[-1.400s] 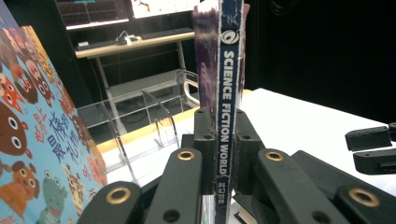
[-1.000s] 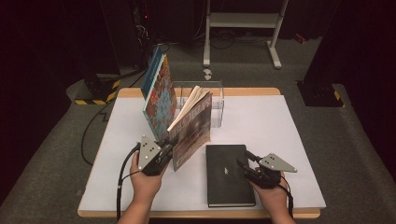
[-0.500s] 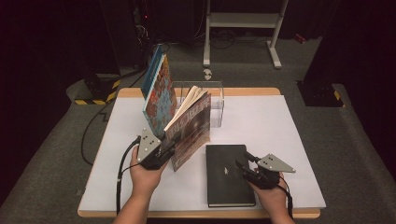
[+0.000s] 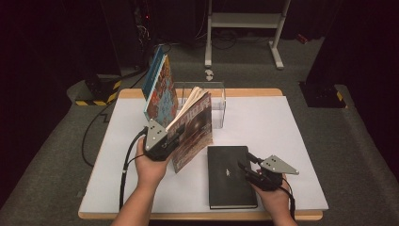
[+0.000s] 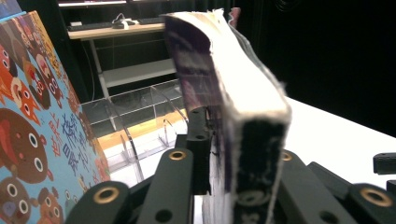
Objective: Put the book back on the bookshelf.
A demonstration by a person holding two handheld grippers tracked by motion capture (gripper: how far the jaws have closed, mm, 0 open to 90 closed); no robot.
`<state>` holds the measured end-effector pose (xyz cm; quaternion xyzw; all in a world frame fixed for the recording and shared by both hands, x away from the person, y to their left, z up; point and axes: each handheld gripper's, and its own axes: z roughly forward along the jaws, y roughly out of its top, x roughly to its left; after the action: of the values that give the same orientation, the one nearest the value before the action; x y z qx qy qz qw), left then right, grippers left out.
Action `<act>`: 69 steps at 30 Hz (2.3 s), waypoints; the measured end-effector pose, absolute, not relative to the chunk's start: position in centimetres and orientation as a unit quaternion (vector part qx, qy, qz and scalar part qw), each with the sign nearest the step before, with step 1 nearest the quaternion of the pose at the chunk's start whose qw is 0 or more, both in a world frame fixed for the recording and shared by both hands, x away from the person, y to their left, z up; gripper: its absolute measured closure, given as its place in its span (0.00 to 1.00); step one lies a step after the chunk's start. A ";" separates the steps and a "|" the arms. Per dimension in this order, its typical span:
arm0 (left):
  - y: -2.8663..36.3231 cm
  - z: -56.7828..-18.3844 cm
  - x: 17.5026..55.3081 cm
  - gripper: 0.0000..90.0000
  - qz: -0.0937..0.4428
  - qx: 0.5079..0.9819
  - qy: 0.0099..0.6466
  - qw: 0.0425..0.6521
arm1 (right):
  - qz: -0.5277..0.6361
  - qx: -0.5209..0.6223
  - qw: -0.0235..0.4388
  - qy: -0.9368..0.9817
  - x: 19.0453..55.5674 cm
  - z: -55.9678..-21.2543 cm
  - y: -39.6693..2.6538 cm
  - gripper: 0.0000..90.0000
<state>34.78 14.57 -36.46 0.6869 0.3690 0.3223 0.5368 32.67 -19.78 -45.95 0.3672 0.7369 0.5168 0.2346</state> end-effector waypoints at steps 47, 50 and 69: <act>13.5 -30.1 40.7 0.93 0.401 0.619 0.435 0.516 | 0.527 0.371 0.229 0.729 32.8 -45.7 -20.3 0.61; 12.9 -29.8 41.6 0.93 0.407 0.616 0.440 0.512 | 0.528 0.370 0.229 0.730 32.8 -45.7 -20.3 0.61; 11.1 -31.3 48.0 0.93 0.410 0.609 0.482 0.478 | 0.532 0.370 0.227 0.727 32.7 -45.6 -20.4 0.61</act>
<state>48.02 11.11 -31.32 0.6086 0.4819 0.4105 0.4785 32.73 -20.43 -45.63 0.3703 0.7272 0.5317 0.2268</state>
